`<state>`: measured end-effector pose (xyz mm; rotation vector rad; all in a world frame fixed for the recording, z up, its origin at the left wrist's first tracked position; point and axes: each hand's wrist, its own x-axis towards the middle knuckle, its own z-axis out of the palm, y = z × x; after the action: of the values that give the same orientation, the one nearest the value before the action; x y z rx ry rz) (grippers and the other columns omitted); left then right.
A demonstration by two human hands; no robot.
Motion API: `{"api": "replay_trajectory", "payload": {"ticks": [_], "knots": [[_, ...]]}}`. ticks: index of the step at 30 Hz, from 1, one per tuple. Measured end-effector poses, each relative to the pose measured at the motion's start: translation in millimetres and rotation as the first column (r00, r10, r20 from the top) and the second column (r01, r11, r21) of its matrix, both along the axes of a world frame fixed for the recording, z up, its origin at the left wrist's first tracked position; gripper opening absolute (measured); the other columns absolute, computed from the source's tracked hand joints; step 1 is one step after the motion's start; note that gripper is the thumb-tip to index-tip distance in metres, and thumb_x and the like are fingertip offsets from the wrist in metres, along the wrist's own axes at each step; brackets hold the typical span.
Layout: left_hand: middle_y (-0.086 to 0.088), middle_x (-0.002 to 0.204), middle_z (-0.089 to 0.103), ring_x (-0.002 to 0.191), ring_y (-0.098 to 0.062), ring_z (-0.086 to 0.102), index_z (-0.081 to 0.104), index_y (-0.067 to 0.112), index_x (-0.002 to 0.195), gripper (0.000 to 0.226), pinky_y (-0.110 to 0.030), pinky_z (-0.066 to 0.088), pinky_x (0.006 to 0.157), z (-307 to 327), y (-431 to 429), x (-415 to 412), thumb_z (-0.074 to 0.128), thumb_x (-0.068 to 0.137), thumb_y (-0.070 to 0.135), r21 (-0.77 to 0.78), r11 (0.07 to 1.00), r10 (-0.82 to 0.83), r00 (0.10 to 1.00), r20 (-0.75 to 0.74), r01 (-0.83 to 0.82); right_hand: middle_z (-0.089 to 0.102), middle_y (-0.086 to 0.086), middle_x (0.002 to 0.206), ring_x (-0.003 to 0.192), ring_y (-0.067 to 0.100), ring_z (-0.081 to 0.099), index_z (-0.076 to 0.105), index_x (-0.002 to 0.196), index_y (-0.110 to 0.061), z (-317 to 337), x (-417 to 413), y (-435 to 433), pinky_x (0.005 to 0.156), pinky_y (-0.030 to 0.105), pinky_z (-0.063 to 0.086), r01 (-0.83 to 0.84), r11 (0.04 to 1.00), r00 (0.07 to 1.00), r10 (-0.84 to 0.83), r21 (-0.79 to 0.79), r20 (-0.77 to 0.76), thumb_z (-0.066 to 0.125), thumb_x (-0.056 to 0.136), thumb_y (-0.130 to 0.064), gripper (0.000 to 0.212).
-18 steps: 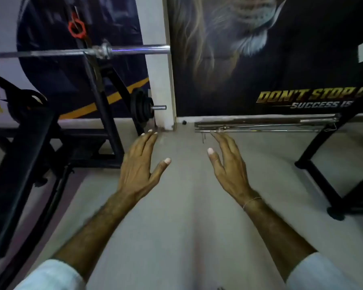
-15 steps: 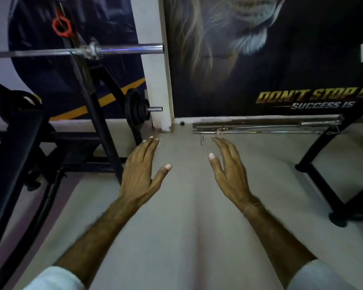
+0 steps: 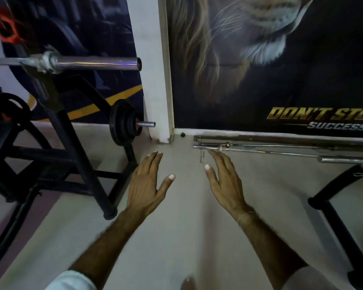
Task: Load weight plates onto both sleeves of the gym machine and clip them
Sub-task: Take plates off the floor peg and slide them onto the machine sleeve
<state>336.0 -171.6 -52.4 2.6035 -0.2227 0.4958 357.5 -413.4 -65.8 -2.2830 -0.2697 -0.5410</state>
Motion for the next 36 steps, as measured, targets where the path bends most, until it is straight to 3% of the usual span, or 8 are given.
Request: {"api": "replay_trajectory", "payload": {"ticks": [9,19,25,30,36], "knots": [[-0.003,0.162,0.033,0.148,-0.023,0.031,0.029,0.019,0.156,0.077,-0.049,0.029,0.119,-50.0,-46.2,196.2,0.034,0.096,0.066,0.046,0.998,0.048,0.989,-0.137,-0.042,0.042,-0.002,0.155,0.141,0.018,0.043,0.038,0.151,-0.031,-48.2,201.4,-47.9,0.108,0.047,0.047,-0.058,0.997,0.986,0.049,-0.054,-0.158,0.031,0.100,-0.057,0.057],[-0.005,0.160,0.035,0.147,-0.024,0.032,0.032,0.017,0.155,0.081,-0.051,0.032,0.118,-74.8,-84.6,383.6,0.027,0.094,0.071,0.055,0.968,0.252,0.944,-0.213,-0.246,0.048,-0.002,0.150,0.133,0.018,0.050,0.044,0.148,-0.028,-86.7,428.1,-74.7,0.102,0.044,0.051,-0.232,0.971,0.949,0.215,-0.049,-0.229,0.039,0.102,-0.050,0.051],[0.001,0.157,0.039,0.143,-0.020,0.038,0.034,0.023,0.152,0.078,-0.052,0.040,0.111,-83.5,-114.3,490.9,0.025,0.094,0.074,0.001,0.893,0.438,0.867,-0.240,-0.451,0.048,0.000,0.150,0.134,0.019,0.050,0.046,0.148,-0.024,-89.0,579.0,-82.5,0.100,0.034,0.046,-0.416,0.907,0.883,0.385,-0.068,-0.268,0.045,0.104,-0.043,0.048],[0.000,0.157,0.040,0.143,-0.021,0.038,0.034,0.021,0.152,0.074,-0.051,0.038,0.112,-72.6,-120.8,565.4,0.028,0.096,0.070,-0.007,0.804,0.578,0.784,-0.225,-0.594,0.046,-0.002,0.151,0.134,0.018,0.048,0.043,0.148,-0.028,-83.6,687.2,-63.1,0.100,0.045,0.052,-0.562,0.825,0.801,0.526,-0.056,-0.288,0.035,0.100,-0.054,0.055],[0.000,0.154,0.043,0.140,-0.020,0.040,0.036,0.021,0.149,0.069,-0.047,0.037,0.113,-80.9,-101.9,643.6,0.034,0.097,0.066,-0.043,0.702,0.689,0.693,-0.210,-0.711,0.048,-0.003,0.149,0.133,0.017,0.048,0.043,0.148,-0.027,-86.5,788.4,-12.0,0.098,0.038,0.050,-0.675,0.733,0.725,0.641,-0.079,-0.252,0.043,0.103,-0.046,0.049]]}}
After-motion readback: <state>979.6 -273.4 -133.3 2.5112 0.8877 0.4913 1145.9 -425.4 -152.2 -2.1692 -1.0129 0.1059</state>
